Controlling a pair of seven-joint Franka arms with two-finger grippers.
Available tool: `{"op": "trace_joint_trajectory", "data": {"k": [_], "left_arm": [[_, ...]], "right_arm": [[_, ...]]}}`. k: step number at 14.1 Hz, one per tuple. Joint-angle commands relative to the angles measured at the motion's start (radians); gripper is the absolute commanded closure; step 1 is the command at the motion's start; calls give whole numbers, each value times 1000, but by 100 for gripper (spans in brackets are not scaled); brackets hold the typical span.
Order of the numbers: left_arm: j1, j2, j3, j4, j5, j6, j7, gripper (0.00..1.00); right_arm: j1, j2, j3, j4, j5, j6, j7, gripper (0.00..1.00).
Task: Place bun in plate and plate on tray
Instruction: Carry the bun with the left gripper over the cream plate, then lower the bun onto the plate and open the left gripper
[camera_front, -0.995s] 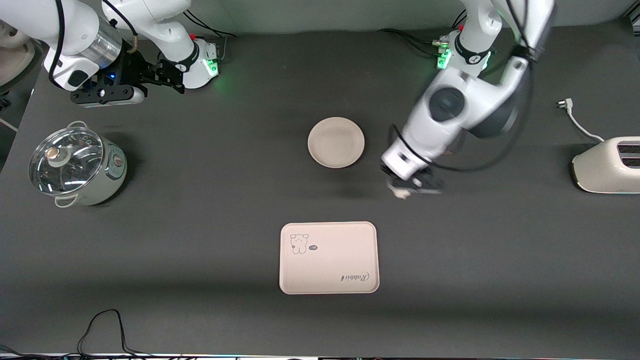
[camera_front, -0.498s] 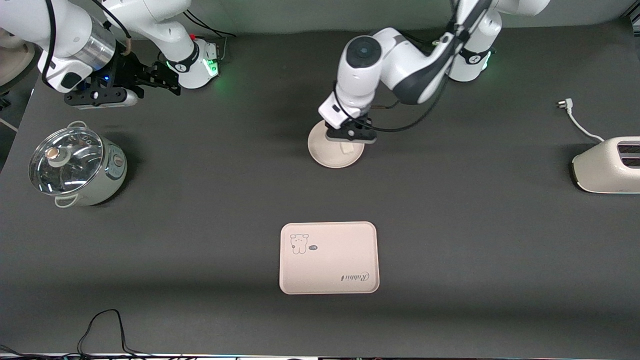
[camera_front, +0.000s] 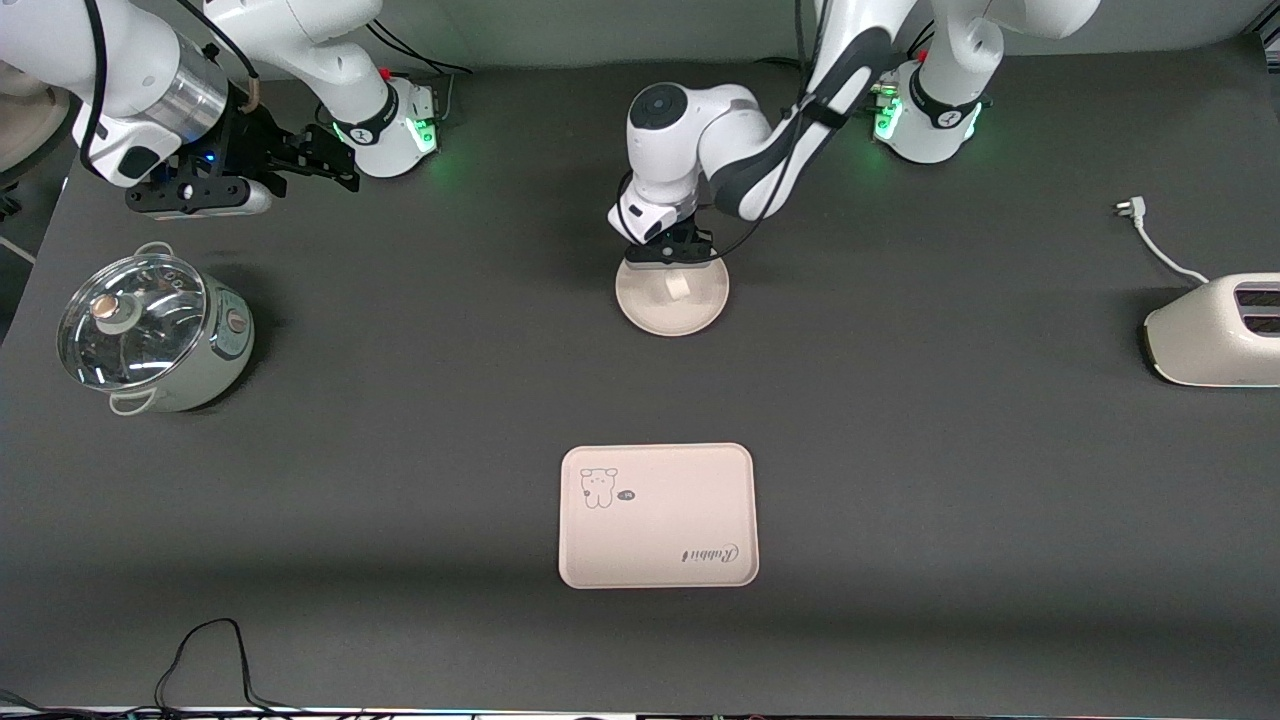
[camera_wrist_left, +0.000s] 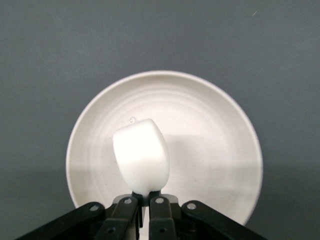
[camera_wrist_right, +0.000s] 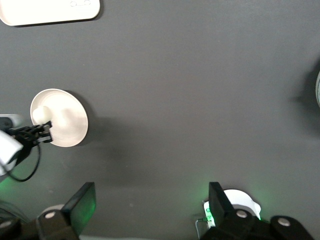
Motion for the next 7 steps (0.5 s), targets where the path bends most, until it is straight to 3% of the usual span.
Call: {"op": "trace_joint_trajectory", "data": {"k": [1,5,6,7], "left_arm": [[-47,37,13,4,62,30,-133,100],[-64,46,12,-3,75,33,-169,100],[-64,50,15,-3,75,33,-170,62],[-62,51,15,-3,76,30,-172,10]], "right_arm": [[12,-8,-12,-7,28,1,9,0],[12,-2,-12,-9,40,12,8,0],[12,-2,-12,-7,40,14,9,0],[12,-2,-12,-9,40,14,9,0]]}}
